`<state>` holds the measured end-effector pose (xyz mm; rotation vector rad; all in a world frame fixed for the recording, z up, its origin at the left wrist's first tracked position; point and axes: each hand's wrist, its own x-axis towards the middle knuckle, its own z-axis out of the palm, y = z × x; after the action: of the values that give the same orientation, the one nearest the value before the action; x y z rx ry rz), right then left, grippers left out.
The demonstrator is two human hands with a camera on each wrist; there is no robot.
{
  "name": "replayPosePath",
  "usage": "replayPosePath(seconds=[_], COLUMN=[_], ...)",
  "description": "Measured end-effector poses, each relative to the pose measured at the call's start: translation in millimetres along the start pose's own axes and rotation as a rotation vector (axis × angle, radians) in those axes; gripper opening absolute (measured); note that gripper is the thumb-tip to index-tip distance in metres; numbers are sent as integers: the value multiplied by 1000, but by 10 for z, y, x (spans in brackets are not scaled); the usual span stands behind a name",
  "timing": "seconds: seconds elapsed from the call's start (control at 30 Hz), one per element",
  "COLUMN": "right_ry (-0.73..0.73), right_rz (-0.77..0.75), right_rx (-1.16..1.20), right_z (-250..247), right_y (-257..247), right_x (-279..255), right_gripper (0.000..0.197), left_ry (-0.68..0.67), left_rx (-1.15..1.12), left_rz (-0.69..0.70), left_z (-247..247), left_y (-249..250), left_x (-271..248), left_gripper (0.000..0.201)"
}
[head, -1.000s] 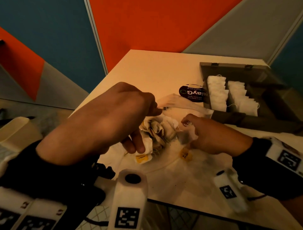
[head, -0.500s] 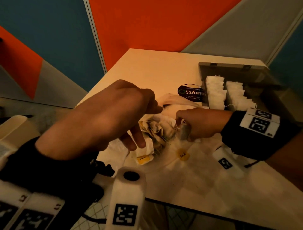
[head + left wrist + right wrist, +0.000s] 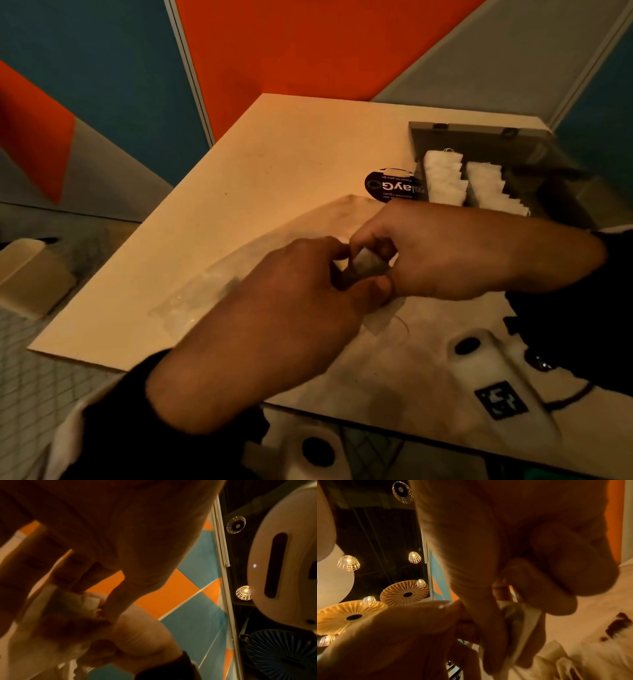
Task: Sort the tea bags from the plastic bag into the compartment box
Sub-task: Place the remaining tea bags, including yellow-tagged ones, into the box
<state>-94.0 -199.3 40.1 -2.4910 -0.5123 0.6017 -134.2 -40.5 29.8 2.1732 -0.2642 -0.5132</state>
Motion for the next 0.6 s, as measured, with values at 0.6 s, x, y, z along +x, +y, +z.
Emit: replayPosePath(seconds=[0.6], right_ry=[101], right_rz=[171], right_rx=[343], right_z=[-78], right_y=[377], right_x=[-365], right_gripper=[23], left_ry=[255], left_rx=[112], left_rz=[47], left_z=[118], left_y=[-96], left_x=[31], left_gripper=[18])
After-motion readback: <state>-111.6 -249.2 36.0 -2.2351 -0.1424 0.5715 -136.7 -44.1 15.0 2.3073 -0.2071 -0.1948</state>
